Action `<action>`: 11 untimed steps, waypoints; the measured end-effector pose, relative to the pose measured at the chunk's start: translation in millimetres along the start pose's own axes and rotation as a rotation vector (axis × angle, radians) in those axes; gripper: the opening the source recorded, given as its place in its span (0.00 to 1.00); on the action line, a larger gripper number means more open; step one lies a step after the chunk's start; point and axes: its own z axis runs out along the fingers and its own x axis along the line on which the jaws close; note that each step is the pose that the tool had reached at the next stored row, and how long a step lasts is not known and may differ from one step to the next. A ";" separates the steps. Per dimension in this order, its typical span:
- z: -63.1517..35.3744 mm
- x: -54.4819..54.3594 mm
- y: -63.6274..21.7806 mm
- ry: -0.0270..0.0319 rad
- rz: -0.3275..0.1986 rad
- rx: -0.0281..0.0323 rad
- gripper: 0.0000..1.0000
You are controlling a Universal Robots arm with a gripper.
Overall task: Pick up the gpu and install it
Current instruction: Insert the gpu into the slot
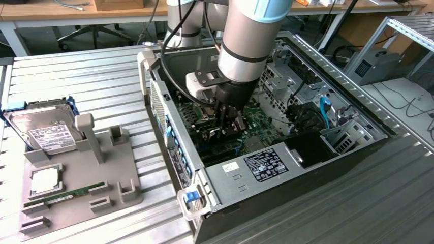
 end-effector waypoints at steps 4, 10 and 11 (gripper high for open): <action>0.1 0.0 0.0 -0.0003 0.000 0.0001 0.33; -3.4 -0.2 0.0 -0.0009 0.000 0.0001 0.26; -4.7 -0.2 -0.1 -0.0004 0.000 -0.0001 0.26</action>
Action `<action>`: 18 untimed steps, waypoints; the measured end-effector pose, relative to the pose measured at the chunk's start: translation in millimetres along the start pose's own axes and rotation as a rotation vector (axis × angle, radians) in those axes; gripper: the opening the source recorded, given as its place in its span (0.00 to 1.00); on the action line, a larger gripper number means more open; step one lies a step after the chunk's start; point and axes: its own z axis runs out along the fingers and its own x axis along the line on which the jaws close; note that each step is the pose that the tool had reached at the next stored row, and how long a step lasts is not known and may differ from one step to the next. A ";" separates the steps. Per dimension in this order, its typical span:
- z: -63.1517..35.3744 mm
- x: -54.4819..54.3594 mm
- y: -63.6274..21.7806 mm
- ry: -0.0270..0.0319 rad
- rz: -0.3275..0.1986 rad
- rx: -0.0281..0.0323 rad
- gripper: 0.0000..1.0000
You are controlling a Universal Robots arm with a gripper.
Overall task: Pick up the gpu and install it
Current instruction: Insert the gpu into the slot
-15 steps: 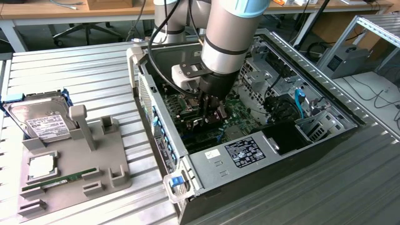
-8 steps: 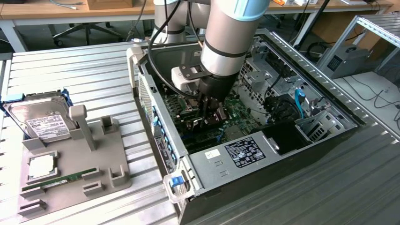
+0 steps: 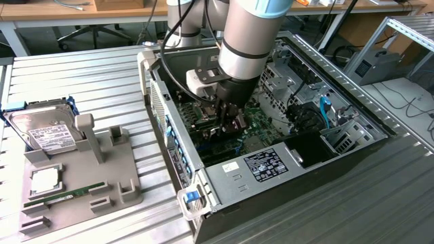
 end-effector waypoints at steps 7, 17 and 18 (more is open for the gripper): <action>2.1 -0.6 -1.9 -0.0003 0.002 0.0003 0.26; 2.1 -0.5 -1.7 -0.0003 0.002 0.0003 0.26; 2.0 -0.5 -1.6 -0.0002 0.003 0.0003 0.26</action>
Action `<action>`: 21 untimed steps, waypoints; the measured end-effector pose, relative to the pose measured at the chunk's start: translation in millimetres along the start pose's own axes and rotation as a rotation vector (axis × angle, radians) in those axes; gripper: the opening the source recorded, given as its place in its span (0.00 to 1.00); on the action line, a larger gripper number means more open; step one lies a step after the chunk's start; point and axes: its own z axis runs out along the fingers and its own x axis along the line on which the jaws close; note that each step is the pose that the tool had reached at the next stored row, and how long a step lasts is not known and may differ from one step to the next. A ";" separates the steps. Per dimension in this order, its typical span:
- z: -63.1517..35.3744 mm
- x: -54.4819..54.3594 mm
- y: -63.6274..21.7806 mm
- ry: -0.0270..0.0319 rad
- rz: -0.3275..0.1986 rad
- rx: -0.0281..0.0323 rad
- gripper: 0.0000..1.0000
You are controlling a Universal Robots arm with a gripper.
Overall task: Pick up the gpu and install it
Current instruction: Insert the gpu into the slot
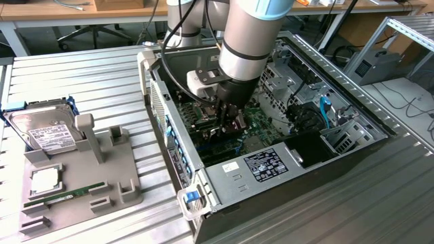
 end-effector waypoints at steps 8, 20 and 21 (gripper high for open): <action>0.4 0.1 7.1 -0.0001 0.001 0.0004 0.26; 0.4 0.0 8.3 -0.0001 0.003 0.0001 0.26; 0.4 0.1 8.3 0.0000 0.003 0.0001 0.26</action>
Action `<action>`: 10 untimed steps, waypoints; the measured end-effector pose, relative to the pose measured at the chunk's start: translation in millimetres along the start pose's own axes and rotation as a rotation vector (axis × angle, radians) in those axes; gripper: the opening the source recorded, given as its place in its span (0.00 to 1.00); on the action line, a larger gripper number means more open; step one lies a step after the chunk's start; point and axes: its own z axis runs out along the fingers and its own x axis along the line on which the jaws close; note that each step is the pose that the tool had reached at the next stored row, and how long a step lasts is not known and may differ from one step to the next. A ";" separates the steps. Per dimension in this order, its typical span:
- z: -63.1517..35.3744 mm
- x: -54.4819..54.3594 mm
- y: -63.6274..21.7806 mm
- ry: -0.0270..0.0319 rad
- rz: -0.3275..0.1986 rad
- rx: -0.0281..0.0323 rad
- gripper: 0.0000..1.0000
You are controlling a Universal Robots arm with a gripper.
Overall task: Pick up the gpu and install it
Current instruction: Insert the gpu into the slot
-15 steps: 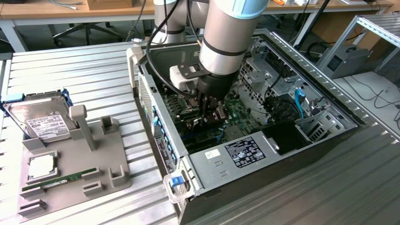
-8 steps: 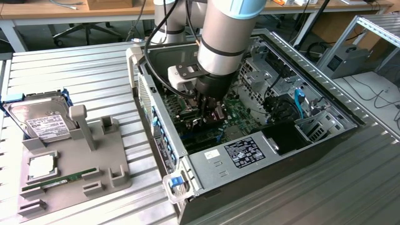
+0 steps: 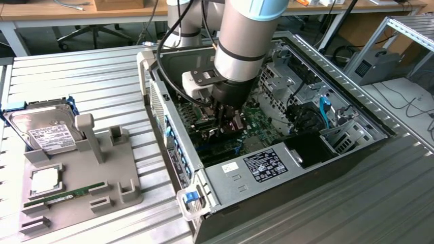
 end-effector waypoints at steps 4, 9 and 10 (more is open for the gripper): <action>0.0 0.0 0.0 0.0001 0.005 0.0002 0.26; 0.1 0.0 0.0 0.0000 0.005 0.0002 0.26; 0.1 0.0 0.0 0.0000 0.005 0.0002 0.26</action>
